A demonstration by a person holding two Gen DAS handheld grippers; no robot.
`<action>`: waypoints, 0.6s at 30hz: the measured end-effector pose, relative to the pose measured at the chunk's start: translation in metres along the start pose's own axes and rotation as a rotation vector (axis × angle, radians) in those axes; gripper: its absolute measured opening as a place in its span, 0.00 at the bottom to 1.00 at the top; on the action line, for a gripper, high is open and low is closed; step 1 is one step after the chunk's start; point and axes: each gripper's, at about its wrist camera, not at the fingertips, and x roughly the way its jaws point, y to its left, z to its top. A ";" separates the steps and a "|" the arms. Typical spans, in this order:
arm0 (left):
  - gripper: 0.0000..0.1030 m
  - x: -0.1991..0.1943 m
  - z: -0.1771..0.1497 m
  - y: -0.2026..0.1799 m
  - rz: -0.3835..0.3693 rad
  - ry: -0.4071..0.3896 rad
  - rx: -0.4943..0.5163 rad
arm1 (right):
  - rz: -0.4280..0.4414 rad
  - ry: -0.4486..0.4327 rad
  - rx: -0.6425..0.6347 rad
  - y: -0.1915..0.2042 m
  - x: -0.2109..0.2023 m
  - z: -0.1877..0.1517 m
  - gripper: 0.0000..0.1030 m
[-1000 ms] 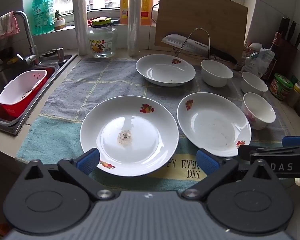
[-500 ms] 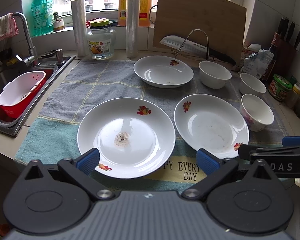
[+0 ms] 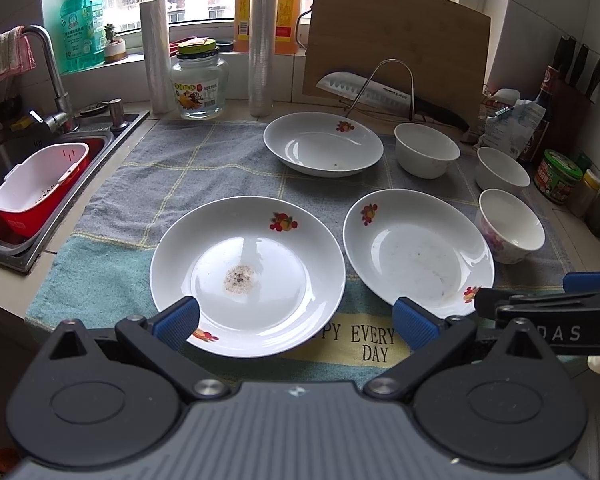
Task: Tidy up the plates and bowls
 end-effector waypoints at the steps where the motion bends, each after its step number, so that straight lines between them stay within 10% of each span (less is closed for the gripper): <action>1: 0.99 0.000 0.000 0.000 0.000 0.000 0.000 | 0.000 -0.001 0.000 0.000 0.000 0.000 1.00; 18: 0.99 0.000 0.003 -0.005 0.004 0.000 -0.001 | -0.001 -0.007 -0.001 -0.004 0.000 0.000 1.00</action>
